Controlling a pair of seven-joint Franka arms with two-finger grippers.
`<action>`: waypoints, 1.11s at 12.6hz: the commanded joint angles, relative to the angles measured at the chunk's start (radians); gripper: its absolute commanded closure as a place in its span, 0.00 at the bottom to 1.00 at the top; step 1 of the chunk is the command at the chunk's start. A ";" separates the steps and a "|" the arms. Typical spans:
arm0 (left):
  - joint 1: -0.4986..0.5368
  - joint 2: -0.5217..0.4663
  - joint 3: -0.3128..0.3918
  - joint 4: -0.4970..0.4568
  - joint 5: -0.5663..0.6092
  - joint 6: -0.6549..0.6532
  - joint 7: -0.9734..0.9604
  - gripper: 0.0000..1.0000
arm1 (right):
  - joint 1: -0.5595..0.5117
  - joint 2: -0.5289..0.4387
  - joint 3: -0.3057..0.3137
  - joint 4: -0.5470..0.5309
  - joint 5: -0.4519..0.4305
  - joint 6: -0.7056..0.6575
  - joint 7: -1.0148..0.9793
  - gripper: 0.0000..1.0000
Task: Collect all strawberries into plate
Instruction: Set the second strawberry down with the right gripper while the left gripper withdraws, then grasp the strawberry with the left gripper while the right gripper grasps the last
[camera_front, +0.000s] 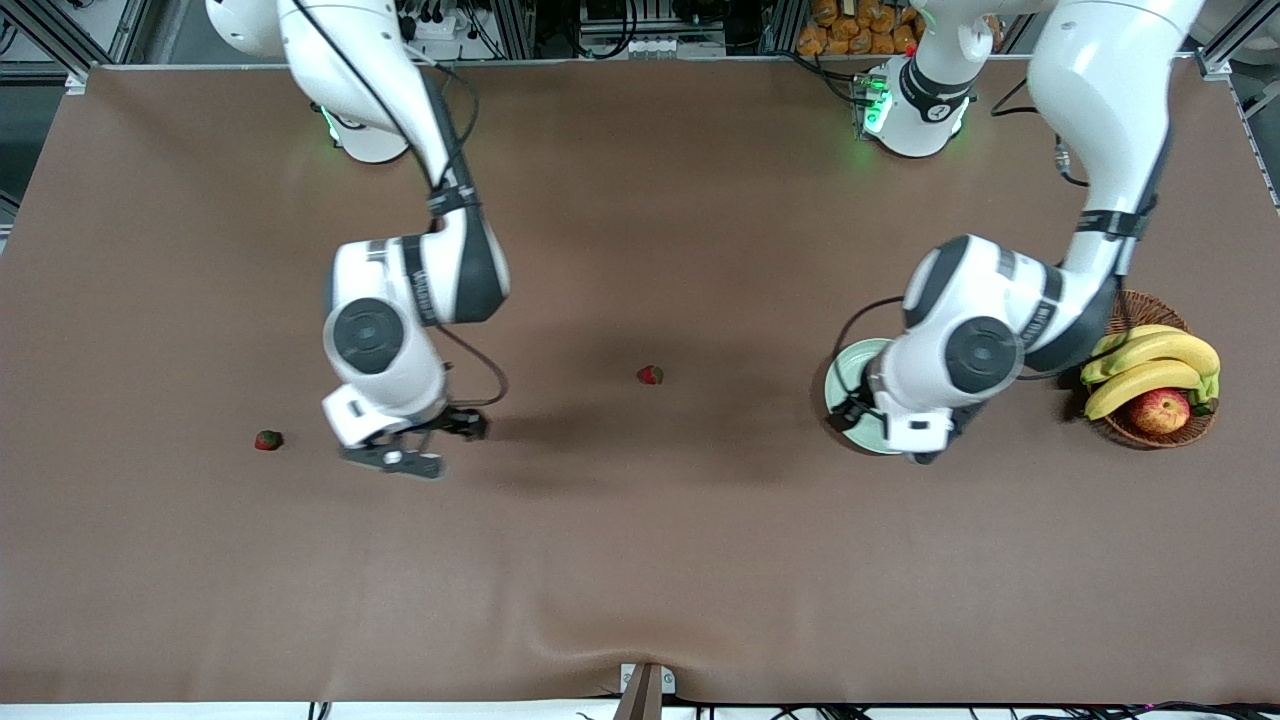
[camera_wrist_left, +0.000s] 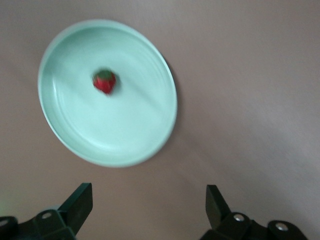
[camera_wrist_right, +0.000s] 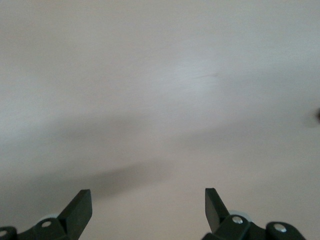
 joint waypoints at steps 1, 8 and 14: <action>-0.122 0.079 0.004 0.078 -0.006 -0.011 -0.218 0.00 | -0.059 -0.022 -0.046 -0.057 0.007 0.006 -0.033 0.00; -0.317 0.217 0.018 0.176 0.004 0.206 -0.617 0.00 | -0.317 -0.017 -0.039 -0.123 0.013 0.001 -0.228 0.00; -0.504 0.285 0.142 0.172 0.001 0.355 -0.806 0.00 | -0.393 0.009 -0.033 -0.194 0.188 0.115 -0.435 0.00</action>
